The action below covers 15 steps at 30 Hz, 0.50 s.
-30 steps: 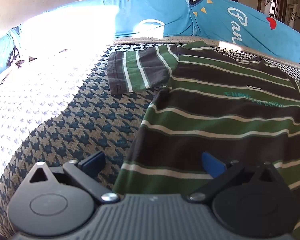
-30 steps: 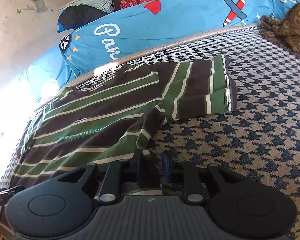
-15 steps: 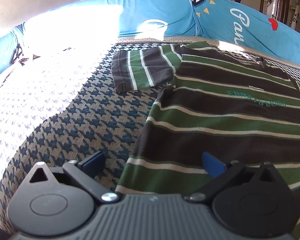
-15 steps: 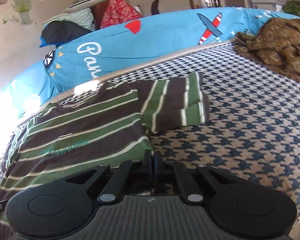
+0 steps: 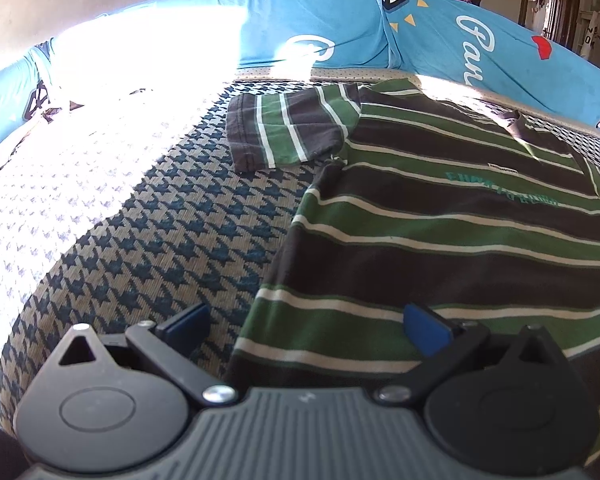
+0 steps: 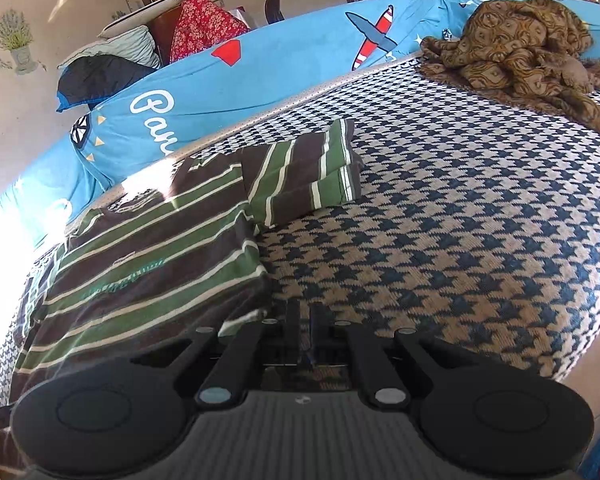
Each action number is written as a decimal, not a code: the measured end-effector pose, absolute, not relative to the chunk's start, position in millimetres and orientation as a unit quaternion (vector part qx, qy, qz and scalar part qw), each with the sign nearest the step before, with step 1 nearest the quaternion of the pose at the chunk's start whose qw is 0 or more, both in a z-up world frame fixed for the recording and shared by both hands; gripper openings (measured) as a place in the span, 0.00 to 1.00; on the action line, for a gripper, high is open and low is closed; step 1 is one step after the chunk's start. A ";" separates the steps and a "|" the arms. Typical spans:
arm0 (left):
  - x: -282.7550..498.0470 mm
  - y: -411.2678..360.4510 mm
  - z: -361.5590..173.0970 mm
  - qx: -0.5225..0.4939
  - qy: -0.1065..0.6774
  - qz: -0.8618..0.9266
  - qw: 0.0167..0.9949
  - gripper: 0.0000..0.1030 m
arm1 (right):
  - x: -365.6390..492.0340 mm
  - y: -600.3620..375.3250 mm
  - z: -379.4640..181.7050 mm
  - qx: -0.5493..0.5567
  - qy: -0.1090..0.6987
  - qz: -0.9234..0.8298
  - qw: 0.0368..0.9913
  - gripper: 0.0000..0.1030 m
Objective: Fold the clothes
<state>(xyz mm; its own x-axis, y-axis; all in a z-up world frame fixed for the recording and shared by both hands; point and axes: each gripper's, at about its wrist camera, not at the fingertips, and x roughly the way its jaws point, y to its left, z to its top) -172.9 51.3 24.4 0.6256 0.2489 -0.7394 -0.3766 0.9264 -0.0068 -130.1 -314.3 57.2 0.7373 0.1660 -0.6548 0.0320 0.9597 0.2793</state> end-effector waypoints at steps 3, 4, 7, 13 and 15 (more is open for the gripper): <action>-175.6 48.6 26.0 -0.084 0.396 0.168 0.899 1.00 | -145.3 -316.4 56.1 0.138 0.372 0.037 0.917 0.11; -176.4 47.6 26.4 -0.084 0.396 0.167 0.899 1.00 | -150.6 -317.3 55.6 0.140 0.376 0.037 0.915 0.13; -178.3 45.1 26.9 -0.083 0.397 0.161 0.899 1.00 | -164.2 -318.6 54.4 0.146 0.384 0.039 0.911 0.19; -180.3 43.3 28.0 -0.086 0.397 0.158 0.900 1.00 | -185.3 -321.1 49.1 0.170 0.398 0.038 0.901 0.43; -180.6 42.9 28.0 -0.087 0.397 0.158 0.900 1.00 | -188.7 -320.3 45.7 0.175 0.404 0.040 0.897 0.49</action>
<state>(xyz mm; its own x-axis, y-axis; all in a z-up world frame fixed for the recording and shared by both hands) -180.6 42.9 28.0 0.6339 0.2162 -0.7425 -0.3541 0.9347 -0.0301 -188.7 -320.3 45.7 0.6705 0.2140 -0.7104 0.0695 0.9352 0.3473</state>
